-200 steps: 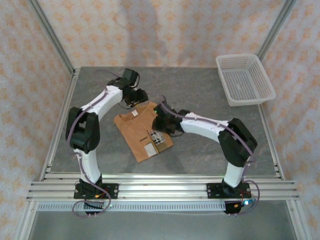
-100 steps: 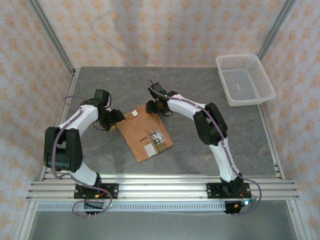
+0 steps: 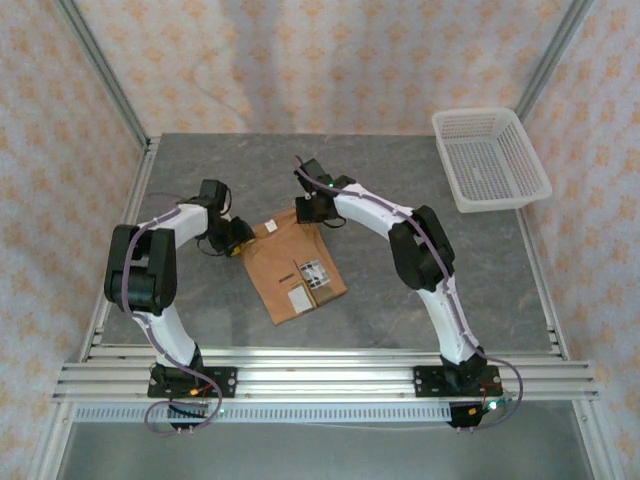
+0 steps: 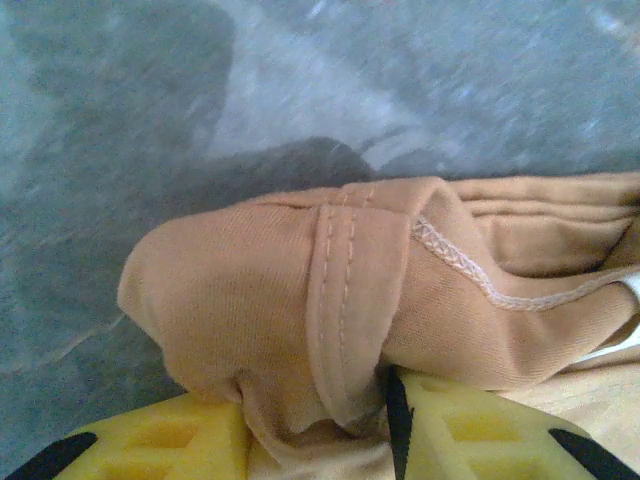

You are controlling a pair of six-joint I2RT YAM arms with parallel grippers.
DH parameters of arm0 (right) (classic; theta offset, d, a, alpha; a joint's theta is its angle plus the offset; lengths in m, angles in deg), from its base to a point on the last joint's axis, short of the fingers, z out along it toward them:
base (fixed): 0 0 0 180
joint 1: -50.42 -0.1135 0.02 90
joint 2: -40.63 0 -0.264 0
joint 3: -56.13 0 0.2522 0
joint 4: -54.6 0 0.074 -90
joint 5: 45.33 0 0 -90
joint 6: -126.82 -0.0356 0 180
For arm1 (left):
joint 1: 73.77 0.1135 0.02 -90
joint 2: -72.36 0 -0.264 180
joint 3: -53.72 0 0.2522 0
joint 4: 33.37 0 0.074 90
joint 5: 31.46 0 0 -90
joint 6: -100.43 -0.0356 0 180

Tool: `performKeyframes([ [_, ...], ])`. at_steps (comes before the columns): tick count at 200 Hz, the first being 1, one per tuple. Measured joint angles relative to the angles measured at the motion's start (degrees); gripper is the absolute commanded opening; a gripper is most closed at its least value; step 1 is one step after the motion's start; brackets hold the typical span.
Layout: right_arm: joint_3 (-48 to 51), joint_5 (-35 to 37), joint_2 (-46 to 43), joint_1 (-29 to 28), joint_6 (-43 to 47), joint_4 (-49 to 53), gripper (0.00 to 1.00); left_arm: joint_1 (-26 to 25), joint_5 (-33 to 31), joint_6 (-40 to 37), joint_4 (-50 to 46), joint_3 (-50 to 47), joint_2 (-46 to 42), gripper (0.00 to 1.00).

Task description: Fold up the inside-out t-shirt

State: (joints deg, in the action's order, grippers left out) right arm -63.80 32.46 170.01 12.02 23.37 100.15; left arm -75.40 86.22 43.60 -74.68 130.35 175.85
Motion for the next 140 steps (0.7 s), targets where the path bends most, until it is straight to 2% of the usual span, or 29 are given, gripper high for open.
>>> performKeyframes([
  [46, 3.74, -0.37, -8.26, 1.18, -0.02, 0.15, 0.0, -3.04, 0.66, 0.2, 0.48, 7.48, 1.81, 0.34],
  [73, 3.15, -0.72, -8.68, 2.64, -0.13, 0.04, 0.0, -3.26, 0.57, -0.09, 0.37, 8.68, 1.84, 0.34],
  [89, 3.08, -0.92, -7.58, 3.98, -0.42, 0.07, 0.0, -3.1, 0.42, -0.33, -0.11, 8.68, 1.86, 0.37],
  [108, 3.08, -1.53, -5.42, 5.84, -0.87, -0.02, 0.02, -2.99, 0.39, -0.72, -0.57, 8.68, 1.9, 0.44],
  [114, 2.95, -1.88, -4.44, 6.54, -1.07, -0.07, 0.05, -2.91, 0.39, -0.85, -0.76, 8.68, 1.9, 0.47],
  [121, 2.34, -2.25, -3.02, 7.26, -1.11, 0.13, 0.15, -2.82, 0.35, -1.07, -1.09, 8.72, 1.9, 0.49],
  [133, 0.63, -2.62, -0.24, 8.28, -1.53, 0.76, 0.22, -2.58, 0.26, -1.66, -1.79, 8.74, 1.9, 0.53],
  [140, -0.79, -2.64, 1.46, 8.81, -1.62, 1.57, 0.34, -2.45, 0.07, -1.97, -2.25, 8.79, 1.9, 0.54],
])
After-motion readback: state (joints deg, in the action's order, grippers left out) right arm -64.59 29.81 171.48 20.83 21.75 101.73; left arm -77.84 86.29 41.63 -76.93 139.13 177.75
